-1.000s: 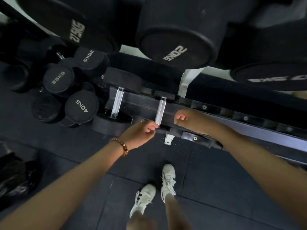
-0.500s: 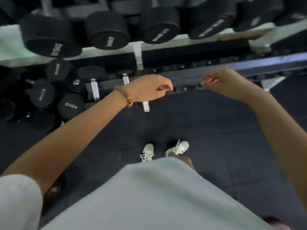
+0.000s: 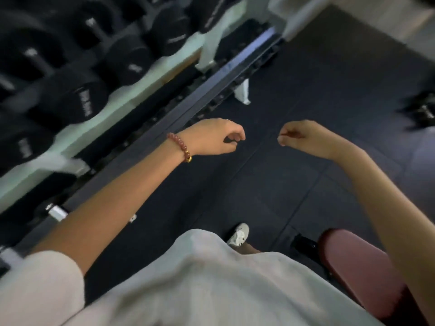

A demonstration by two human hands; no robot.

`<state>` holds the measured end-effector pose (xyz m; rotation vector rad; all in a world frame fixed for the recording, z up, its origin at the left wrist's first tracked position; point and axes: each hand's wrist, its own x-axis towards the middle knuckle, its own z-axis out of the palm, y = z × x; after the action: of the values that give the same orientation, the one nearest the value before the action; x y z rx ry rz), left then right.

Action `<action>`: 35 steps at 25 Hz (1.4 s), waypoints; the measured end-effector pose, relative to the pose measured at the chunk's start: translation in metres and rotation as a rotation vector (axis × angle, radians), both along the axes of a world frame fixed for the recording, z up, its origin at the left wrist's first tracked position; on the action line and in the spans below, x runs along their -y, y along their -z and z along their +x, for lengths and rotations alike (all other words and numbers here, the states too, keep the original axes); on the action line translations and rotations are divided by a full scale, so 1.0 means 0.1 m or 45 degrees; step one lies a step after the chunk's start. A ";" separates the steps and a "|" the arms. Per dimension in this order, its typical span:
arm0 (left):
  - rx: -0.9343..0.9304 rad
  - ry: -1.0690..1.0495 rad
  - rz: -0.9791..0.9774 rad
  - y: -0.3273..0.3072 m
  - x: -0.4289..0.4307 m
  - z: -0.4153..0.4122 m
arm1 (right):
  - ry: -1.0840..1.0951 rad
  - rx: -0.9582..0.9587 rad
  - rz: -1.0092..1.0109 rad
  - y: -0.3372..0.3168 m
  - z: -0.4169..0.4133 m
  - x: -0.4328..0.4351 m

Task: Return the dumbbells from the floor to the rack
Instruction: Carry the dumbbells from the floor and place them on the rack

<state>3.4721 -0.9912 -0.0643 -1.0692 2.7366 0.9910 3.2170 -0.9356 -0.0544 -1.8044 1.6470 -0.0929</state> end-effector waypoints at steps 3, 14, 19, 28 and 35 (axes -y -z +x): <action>-0.037 0.102 0.002 0.00 0.29 -1.06 | 0.200 0.035 -0.030 -0.10 -0.96 -0.01; -0.128 0.555 0.063 0.05 2.16 -4.20 | 0.928 0.251 -0.131 -0.13 -3.74 0.99; -0.066 0.796 0.033 -0.08 3.04 -5.71 | 1.128 0.206 -0.134 -0.15 -4.92 1.54; -0.048 1.090 0.030 0.08 3.58 -8.72 | 1.408 0.147 -0.150 0.18 -7.57 1.65; -0.045 0.995 0.279 0.08 3.82 -11.10 | 1.407 0.072 -0.064 0.18 -9.92 1.94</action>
<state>2.3621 -1.3735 -0.0723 0.0751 2.5914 1.1012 2.2254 -1.1293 -0.0721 -0.7130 2.4025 -0.6551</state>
